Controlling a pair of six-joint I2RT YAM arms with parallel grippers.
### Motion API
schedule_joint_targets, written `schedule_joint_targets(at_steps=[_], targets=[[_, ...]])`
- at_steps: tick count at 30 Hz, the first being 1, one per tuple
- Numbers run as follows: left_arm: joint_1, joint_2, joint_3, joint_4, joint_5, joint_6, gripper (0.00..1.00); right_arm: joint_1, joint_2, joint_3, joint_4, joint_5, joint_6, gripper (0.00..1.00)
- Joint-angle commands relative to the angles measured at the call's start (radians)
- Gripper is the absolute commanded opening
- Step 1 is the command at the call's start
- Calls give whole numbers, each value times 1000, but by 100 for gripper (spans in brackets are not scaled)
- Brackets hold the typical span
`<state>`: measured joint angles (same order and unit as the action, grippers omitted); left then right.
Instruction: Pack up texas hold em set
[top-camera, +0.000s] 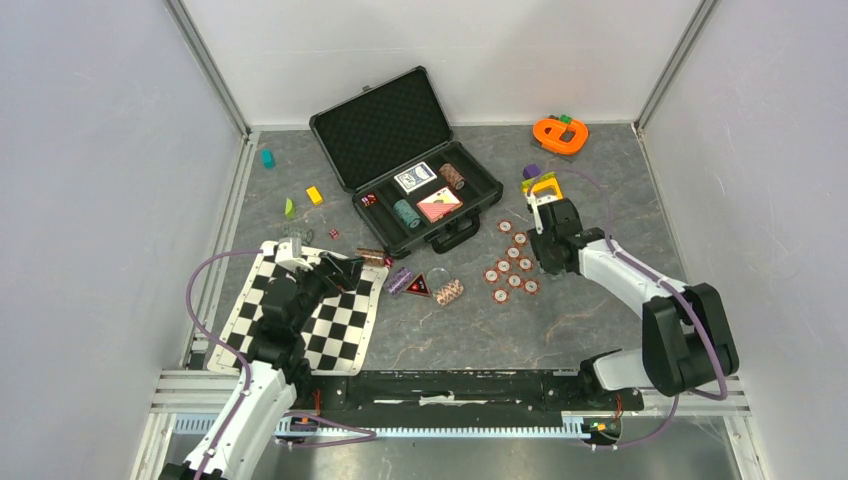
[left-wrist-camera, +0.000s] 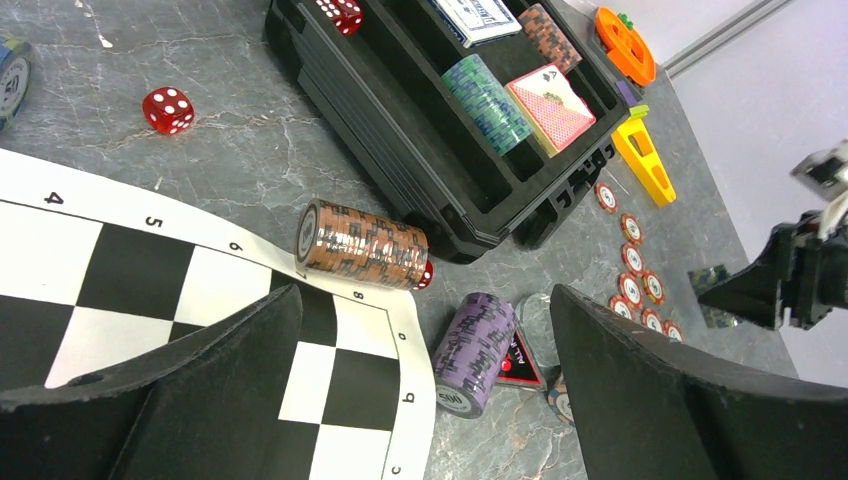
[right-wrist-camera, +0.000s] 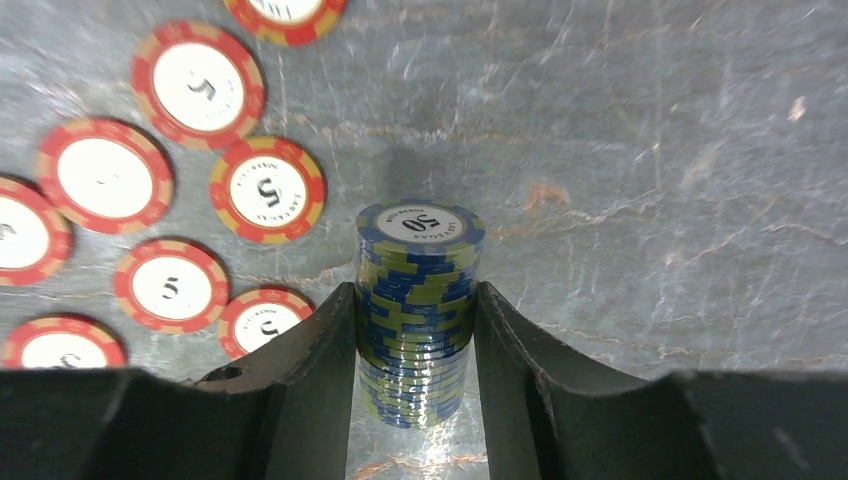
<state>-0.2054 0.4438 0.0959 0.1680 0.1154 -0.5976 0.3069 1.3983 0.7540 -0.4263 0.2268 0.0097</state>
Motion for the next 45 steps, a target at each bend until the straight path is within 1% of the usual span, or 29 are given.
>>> schedule_joint_targets(at_steps=[1,4,9,11,13,17,22,29,32,37,40,45], targets=[[-3,0,6,39,-1,23,100,0,-73,141,93,-39,-14,32],[-3,-1,5,36,-3,25,100,0,-20,250,103,-130,-33,27],[-3,0,5,34,-2,25,100,4,112,430,158,-308,-15,24],[-3,0,8,34,-3,25,100,13,171,497,172,-355,-15,24],[-3,0,12,29,-6,26,100,29,245,583,147,-379,-31,22],[-3,5,8,32,-8,24,100,56,395,764,40,-380,-83,22],[-3,29,8,52,-6,21,100,60,535,909,-52,-372,-114,22],[-3,44,12,58,-17,21,100,71,670,1056,-84,-426,-109,23],[-3,45,11,56,-24,21,100,84,730,1124,-104,-452,-113,27],[-3,47,11,56,-26,20,100,97,795,1172,-112,-448,-107,26],[-3,50,11,56,-27,20,100,97,798,1174,-115,-422,-97,25],[-3,51,11,59,-28,21,100,97,747,1137,-64,-392,-83,25]])
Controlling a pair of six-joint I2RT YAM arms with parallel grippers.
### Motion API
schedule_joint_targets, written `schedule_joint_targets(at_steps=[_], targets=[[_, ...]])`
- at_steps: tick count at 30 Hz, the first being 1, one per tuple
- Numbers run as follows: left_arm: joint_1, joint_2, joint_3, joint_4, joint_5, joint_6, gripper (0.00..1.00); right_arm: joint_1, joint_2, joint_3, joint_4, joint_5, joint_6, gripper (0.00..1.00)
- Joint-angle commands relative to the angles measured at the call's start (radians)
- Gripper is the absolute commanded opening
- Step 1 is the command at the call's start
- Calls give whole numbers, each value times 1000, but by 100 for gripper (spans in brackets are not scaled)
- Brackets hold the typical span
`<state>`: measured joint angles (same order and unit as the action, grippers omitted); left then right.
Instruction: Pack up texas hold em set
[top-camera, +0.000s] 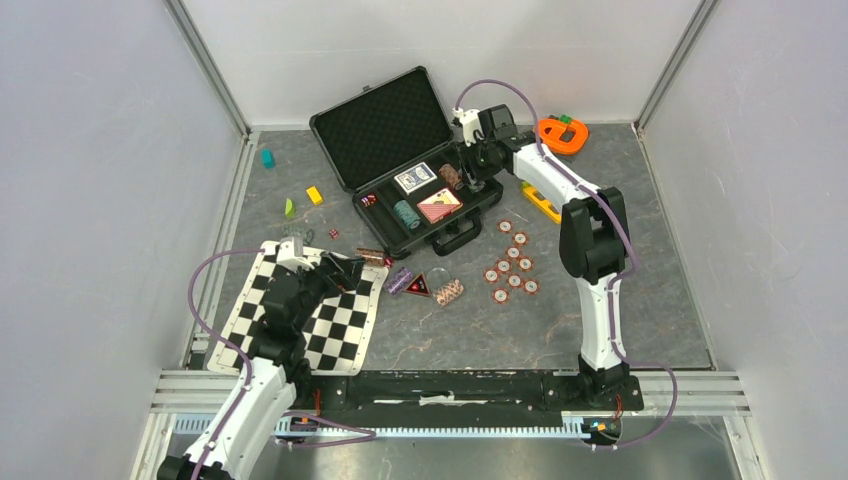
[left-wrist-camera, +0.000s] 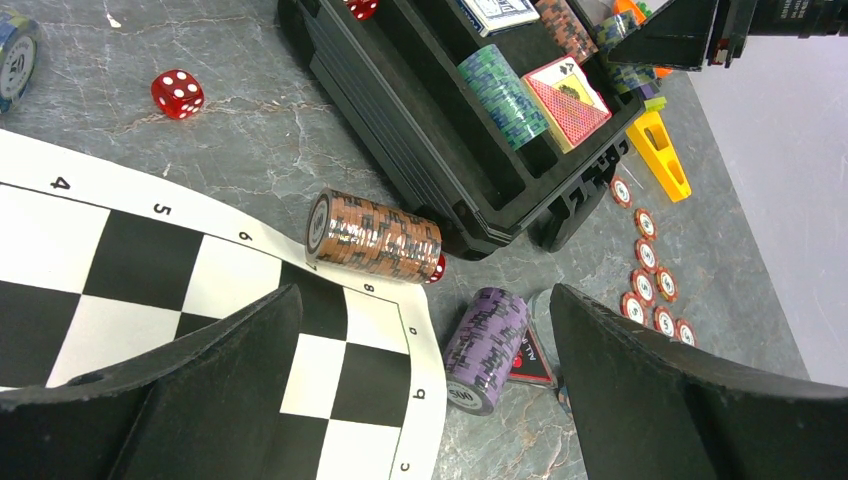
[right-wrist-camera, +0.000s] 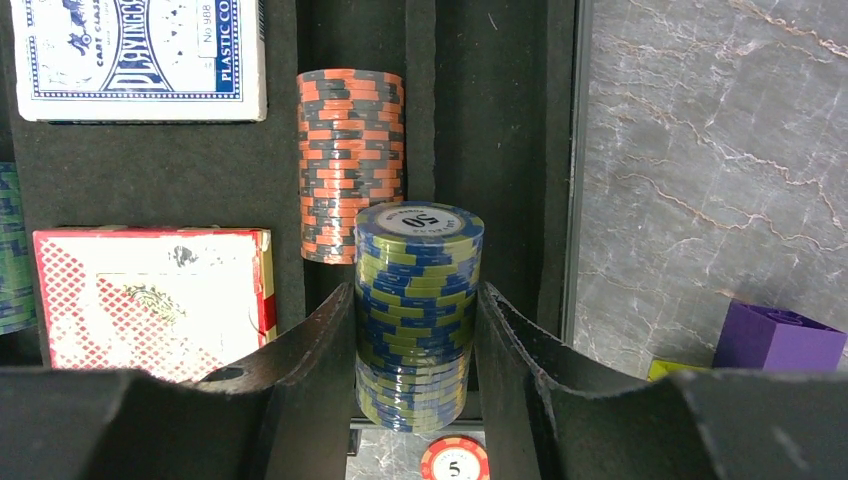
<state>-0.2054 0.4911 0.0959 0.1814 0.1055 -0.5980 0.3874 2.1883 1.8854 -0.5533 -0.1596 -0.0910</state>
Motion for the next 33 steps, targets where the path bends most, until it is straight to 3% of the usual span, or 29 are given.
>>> schedule_joint_targets(at_steps=[1,6,15,23,33], targets=[[-3,4,12,46,-18,21,100,17,-51,9,63,-7,19,25],[-3,5,15,43,-25,21,100,19,-142,-25,3,-14,27,25],[-3,2,18,29,-40,12,100,24,-288,-273,18,16,25,22],[-3,4,19,26,-35,12,100,29,-179,-185,-10,-21,42,19],[-3,14,25,15,-55,12,100,47,-51,-39,-6,0,59,26]])
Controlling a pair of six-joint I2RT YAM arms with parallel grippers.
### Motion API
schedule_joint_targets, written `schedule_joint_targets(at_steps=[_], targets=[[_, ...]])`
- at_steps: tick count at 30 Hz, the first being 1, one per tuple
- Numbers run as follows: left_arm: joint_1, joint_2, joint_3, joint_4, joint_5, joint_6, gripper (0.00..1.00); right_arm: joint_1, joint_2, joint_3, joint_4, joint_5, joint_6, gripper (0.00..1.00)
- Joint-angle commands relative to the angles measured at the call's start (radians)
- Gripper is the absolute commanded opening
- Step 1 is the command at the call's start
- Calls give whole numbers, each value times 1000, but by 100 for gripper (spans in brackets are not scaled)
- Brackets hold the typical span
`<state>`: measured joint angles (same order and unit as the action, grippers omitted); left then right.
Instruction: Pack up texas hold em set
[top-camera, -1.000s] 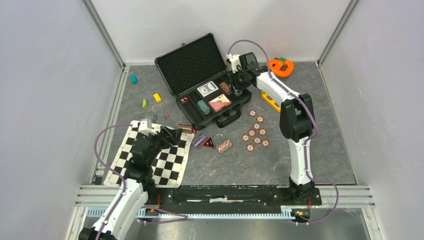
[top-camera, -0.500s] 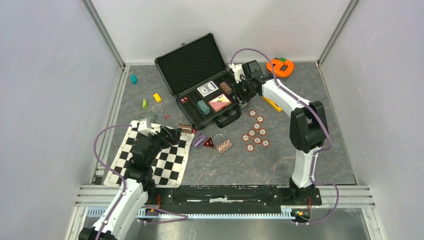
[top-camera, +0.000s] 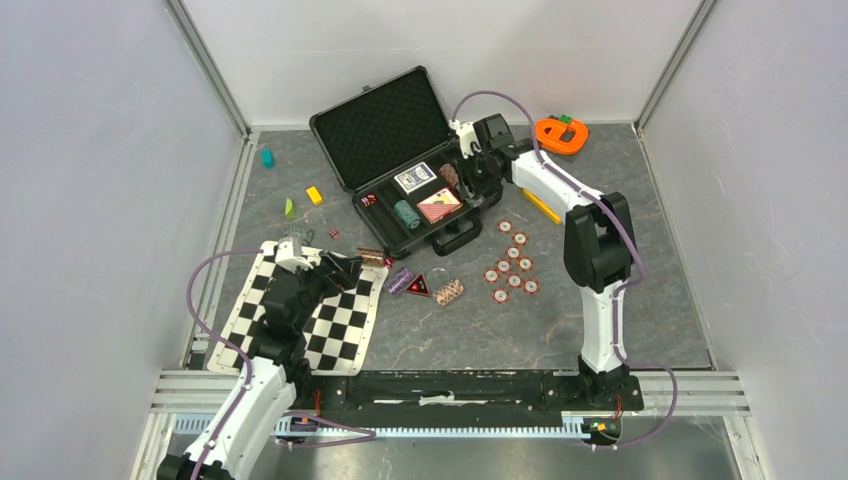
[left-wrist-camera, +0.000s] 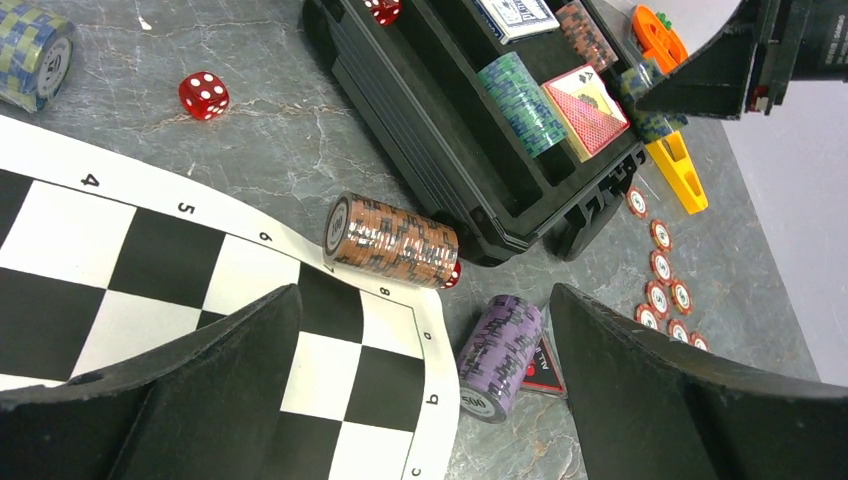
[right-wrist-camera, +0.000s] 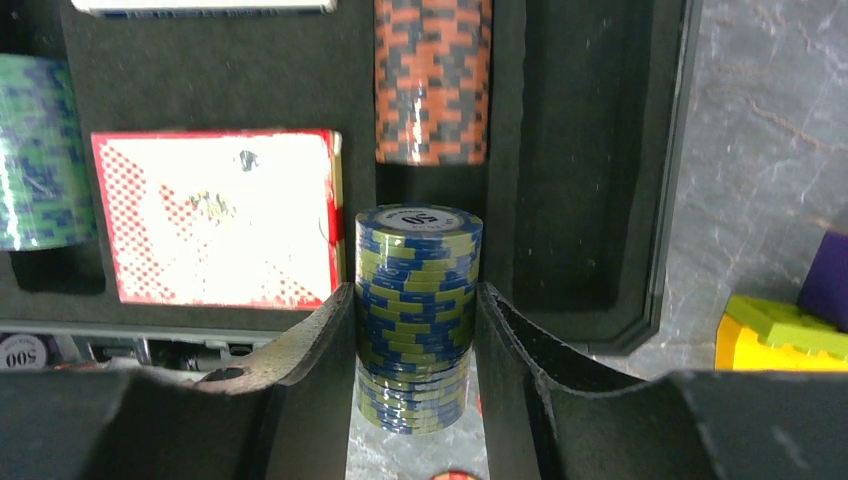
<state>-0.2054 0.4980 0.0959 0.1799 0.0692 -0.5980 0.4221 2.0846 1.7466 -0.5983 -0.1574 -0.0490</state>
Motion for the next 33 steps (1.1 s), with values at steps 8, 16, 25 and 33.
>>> schedule_joint_targets(at_steps=[8,16,25,33], targets=[[-3,9,28,16,-25,16,100,15,128,165,81,36,35,26],[-3,10,28,15,-31,18,100,16,137,125,246,20,80,23],[-3,0,28,9,-34,19,100,16,193,188,347,13,118,20],[-3,1,28,9,-29,19,100,16,213,177,473,5,151,19]])
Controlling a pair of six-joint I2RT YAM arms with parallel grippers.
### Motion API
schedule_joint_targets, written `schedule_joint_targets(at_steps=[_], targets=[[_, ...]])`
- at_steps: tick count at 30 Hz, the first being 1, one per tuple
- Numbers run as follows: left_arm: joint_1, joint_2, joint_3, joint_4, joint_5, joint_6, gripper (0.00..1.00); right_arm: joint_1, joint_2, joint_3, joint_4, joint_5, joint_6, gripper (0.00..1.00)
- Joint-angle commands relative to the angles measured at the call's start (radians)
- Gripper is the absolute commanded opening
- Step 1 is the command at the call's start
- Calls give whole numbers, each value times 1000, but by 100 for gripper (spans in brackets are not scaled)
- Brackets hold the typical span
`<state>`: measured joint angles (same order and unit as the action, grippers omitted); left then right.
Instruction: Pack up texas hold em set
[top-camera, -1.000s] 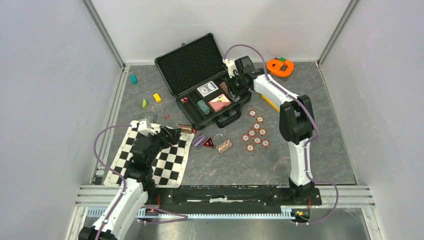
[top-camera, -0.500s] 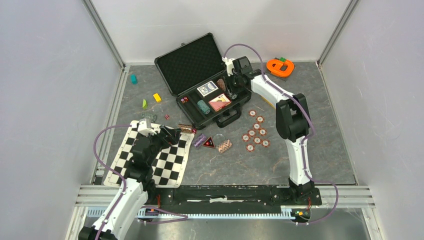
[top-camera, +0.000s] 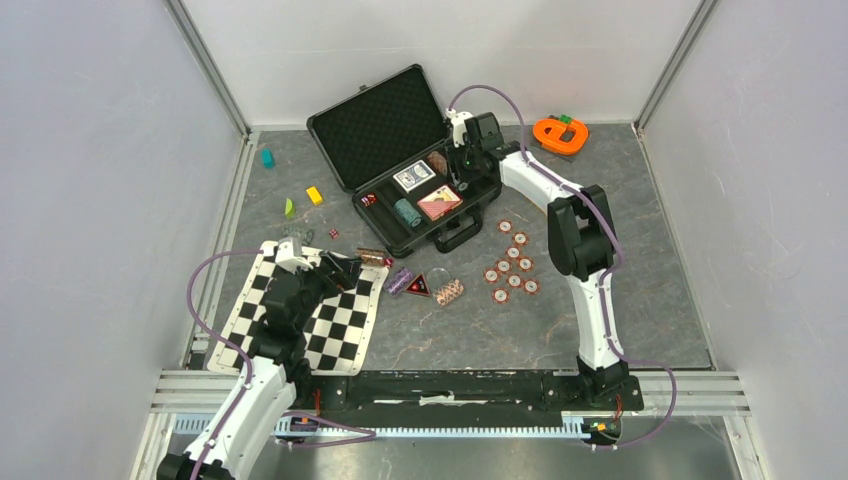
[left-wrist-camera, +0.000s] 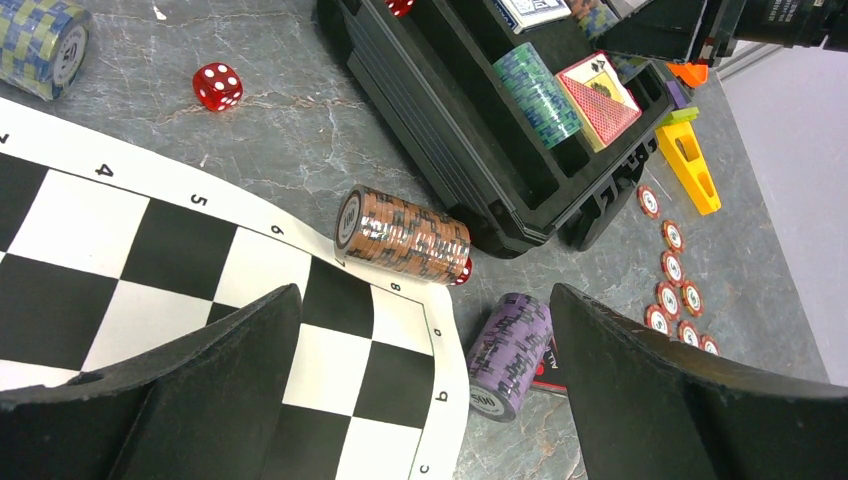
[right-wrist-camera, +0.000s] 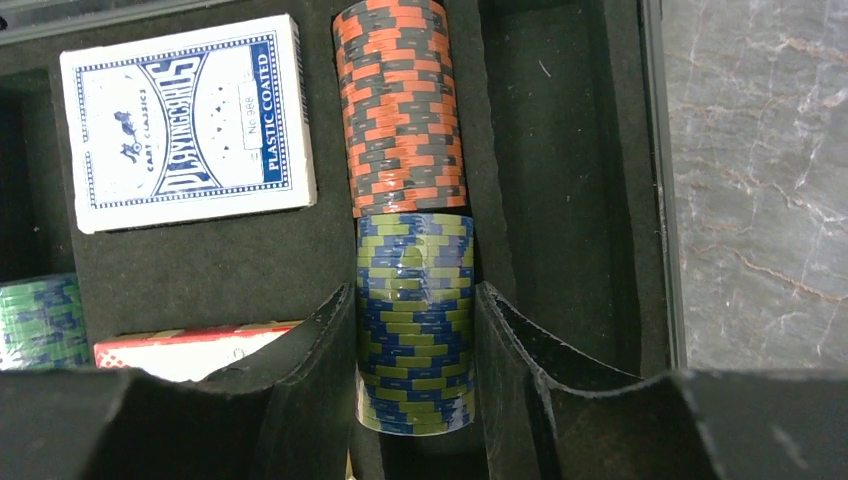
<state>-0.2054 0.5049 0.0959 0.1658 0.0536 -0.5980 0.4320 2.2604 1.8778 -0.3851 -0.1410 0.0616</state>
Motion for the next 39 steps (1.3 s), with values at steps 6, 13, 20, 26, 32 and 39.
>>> schedule_joint_targets(at_steps=[6,13,20,26,32,39], targets=[[-3,-9,28,23,-10,18,100,10,41,25,331,-15,50,28],[-3,-14,25,23,-12,16,100,17,-38,-63,374,-14,48,60],[-3,-19,25,23,-5,14,100,19,-188,-187,371,-7,17,74],[-3,-23,27,20,0,13,100,19,-317,-303,366,19,-3,74],[-4,-29,28,15,2,15,100,17,-398,-420,280,85,-16,50],[-3,-20,29,19,9,15,100,17,-417,-545,328,114,5,8]])
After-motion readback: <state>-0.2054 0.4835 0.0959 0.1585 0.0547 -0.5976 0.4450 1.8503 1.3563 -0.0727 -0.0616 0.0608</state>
